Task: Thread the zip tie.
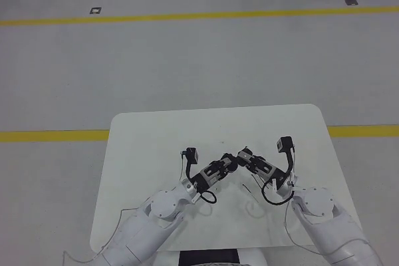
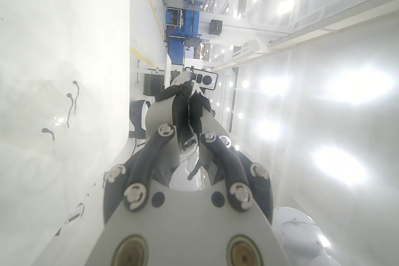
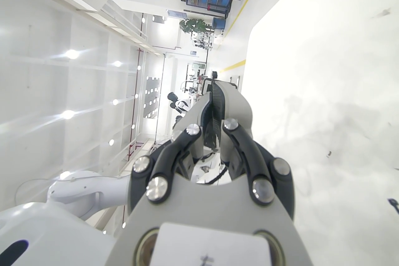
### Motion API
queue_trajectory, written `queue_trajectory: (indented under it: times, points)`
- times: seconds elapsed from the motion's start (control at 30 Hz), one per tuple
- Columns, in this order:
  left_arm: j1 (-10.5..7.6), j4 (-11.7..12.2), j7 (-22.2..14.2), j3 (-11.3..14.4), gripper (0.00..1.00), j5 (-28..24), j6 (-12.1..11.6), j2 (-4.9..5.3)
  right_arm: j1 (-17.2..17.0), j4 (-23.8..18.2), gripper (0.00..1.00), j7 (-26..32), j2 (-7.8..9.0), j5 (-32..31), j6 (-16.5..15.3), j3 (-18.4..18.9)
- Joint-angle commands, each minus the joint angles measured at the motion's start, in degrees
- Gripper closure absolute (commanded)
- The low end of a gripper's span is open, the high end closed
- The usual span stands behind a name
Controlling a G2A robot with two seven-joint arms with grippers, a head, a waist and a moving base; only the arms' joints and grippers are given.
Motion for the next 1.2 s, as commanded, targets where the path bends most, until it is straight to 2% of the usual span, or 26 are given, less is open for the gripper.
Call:
queue_trajectory:
  times: [0.0,0.27,0.3,0.33,0.37,0.57,0.73,1.0,1.1,1.17]
  points:
    - [0.1,0.1,0.1,0.0,1.0,0.0,0.0,0.01,0.0,0.0,1.0,0.1,-0.04,-0.1,0.0,0.0]
    - [0.36,0.2,0.3,-0.3,1.0,-0.1,-0.2,0.04,0.1,0.2,1.0,0.5,-0.16,-0.7,0.2,0.0]
    - [0.41,0.1,0.3,-0.3,1.0,-0.1,-0.2,0.06,0.1,0.2,0.79,0.4,-0.18,-0.8,0.2,0.0]
    - [0.48,0.0,0.3,-0.5,1.0,-0.2,-0.3,0.1,0.0,0.2,0.2,0.1,-0.22,-0.8,0.4,0.0]
    - [0.54,-0.1,0.3,-0.7,1.0,-0.2,-0.3,0.14,0.0,0.1,0.0,-0.3,-0.24,-0.8,0.6,0.1]
    - [1.59,-1.2,0.2,-2.7,1.0,0.1,-0.4,0.69,-0.7,0.1,0.0,-1.4,-0.07,-0.2,0.4,2.7]
    - [2.67,-2.2,-0.5,-4.1,1.0,0.2,0.4,1.2,-1.6,0.2,0.0,-1.2,0.16,0.3,0.6,5.1]
    - [4.09,-3.0,-2.9,-5.7,1.0,-1.2,0.5,1.79,-1.9,0.9,0.0,-0.2,0.16,0.9,1.0,6.1]
    - [4.23,-2.7,-5.0,-6.0,1.0,-1.3,-0.8,2.01,-1.7,1.2,0.0,1.0,0.11,1.9,1.0,6.0]
    - [3.72,-2.5,-8.0,-6.0,1.0,1.1,-2.0,2.3,-1.7,1.3,0.0,1.3,0.11,2.1,1.0,6.0]
